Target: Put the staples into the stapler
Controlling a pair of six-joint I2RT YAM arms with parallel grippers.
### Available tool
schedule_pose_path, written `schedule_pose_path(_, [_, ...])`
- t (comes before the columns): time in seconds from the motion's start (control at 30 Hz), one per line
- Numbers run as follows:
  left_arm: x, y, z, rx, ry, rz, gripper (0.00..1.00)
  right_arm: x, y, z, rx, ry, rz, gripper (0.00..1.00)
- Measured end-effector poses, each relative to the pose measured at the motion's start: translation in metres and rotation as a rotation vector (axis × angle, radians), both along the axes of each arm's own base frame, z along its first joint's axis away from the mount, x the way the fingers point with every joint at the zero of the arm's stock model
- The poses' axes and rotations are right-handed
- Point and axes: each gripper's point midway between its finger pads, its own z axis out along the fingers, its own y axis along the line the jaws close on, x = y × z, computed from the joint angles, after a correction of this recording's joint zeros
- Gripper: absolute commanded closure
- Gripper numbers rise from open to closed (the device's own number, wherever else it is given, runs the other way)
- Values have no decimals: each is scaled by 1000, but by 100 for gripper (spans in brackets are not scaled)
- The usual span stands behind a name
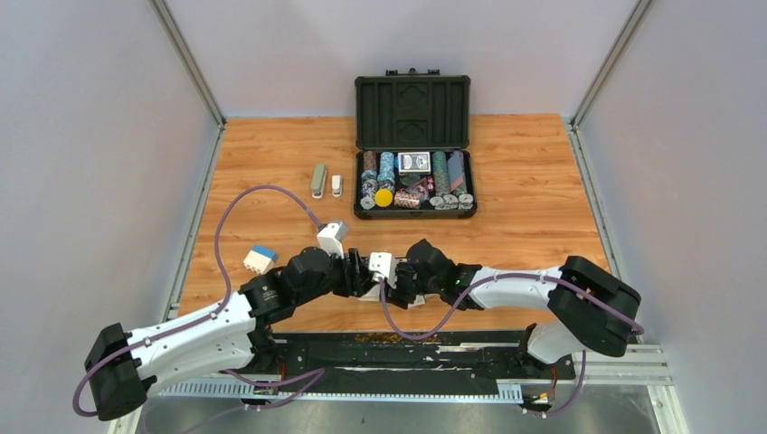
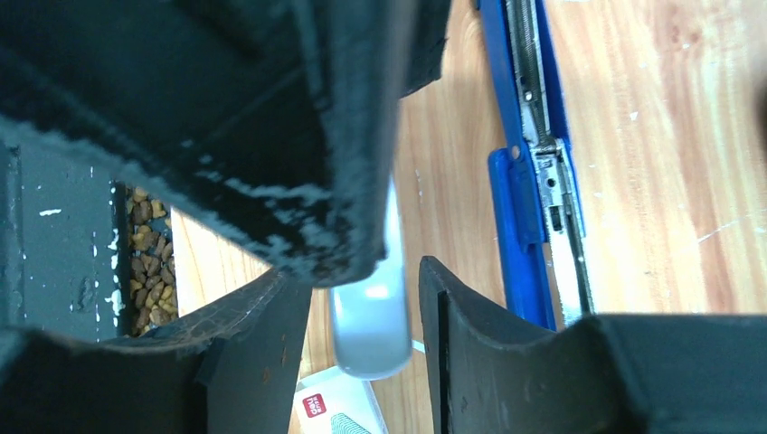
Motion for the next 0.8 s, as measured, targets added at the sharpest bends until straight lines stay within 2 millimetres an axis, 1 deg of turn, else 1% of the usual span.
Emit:
schedule_pose_path(0.1, [-2,0,4,-8,-16,-12,31,3,-1,8,13,-12,-21,47])
schedule_pose_path(0.23, [1,7,13,16,-64,-4,22,3,-8,17,11,-11,-58,40])
schedule_pose_path(0.33, [6,16,28,41,-123,12,12,3,-15,26,10,-11,-84,39])
schedule_pose_path(0.37, [8,20,37,50,-149,22,5,2,-18,29,7,-11,-92,39])
schedule_pose_path(0.4, [10,24,44,55,-172,33,1,1,-21,32,1,-10,-98,40])
schedule_pose_path(0.57, [19,56,90,92,-310,117,0,5,-27,47,-49,-6,-129,41])
schedule_pose_path(0.7, [19,88,119,136,-401,178,0,12,-22,62,-106,1,-132,42])
schedule_pose_path(0.8, [18,110,138,165,-459,214,0,15,-15,67,-174,7,-120,42])
